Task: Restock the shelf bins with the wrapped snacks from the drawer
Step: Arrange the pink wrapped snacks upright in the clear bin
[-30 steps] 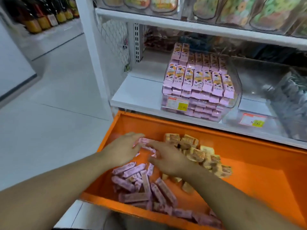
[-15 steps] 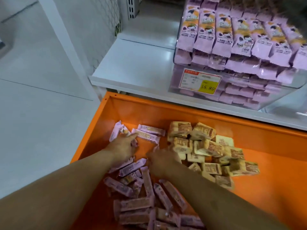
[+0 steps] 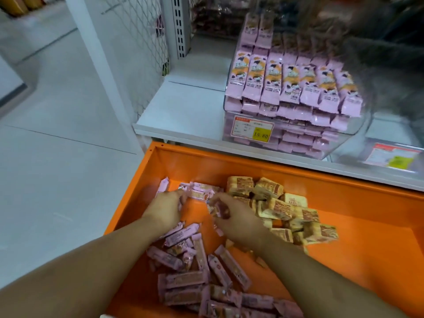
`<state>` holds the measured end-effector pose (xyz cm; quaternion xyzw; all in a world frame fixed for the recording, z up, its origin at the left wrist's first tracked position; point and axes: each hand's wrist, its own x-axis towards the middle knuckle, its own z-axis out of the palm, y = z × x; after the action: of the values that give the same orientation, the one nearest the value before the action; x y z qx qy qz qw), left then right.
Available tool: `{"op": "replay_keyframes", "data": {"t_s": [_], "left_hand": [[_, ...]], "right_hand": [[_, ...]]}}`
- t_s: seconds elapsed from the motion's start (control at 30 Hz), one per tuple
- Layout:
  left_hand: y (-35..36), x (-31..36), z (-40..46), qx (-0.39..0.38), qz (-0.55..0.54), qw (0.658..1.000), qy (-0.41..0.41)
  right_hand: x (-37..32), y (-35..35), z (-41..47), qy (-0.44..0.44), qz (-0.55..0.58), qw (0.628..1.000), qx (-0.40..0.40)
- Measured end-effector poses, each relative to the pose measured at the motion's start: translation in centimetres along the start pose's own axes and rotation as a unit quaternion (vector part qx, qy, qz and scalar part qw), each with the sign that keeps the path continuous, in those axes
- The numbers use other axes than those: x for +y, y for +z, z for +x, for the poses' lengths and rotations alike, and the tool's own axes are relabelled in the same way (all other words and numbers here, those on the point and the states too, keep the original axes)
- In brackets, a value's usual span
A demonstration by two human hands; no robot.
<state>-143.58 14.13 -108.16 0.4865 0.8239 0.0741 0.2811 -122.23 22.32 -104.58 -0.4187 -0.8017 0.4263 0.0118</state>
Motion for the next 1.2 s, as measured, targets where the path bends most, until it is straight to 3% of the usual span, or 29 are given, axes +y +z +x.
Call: {"op": "replay_keyframes", "data": {"t_s": [0.1,0.27,0.4,0.57,0.77,1.2], "left_hand": [[-2.7,3.4,-2.8,0.008,-0.069,0.997,0.046],[-8.3,10.7,-8.8,0.029,-0.216,0.972,0.083],[-11.2,16.1,-13.9,0.003,-0.336,0.932,0.133],[-12.7,20.9,-18.8,0.029,-0.424,0.891,0.162],[-13.1,24.0,-19.3,0.073,-0.423,0.885,0.181],[-14.7,24.9,-16.3,0.066,-0.404,0.875,0.258]], "right_hand": [[-1.1,-3.1,-2.8,-0.002,0.095,0.995,0.014],[-3.3,-9.7,-8.4,-0.032,0.143,0.989,0.024],[-5.4,-14.7,-14.0,-0.057,0.194,0.979,0.029],[-6.5,-17.6,-19.4,-0.067,0.257,0.962,0.068],[-7.3,-19.1,-19.4,-0.090,0.277,0.948,0.129],[-7.1,-23.2,-17.9,-0.091,0.292,0.949,0.072]]}}
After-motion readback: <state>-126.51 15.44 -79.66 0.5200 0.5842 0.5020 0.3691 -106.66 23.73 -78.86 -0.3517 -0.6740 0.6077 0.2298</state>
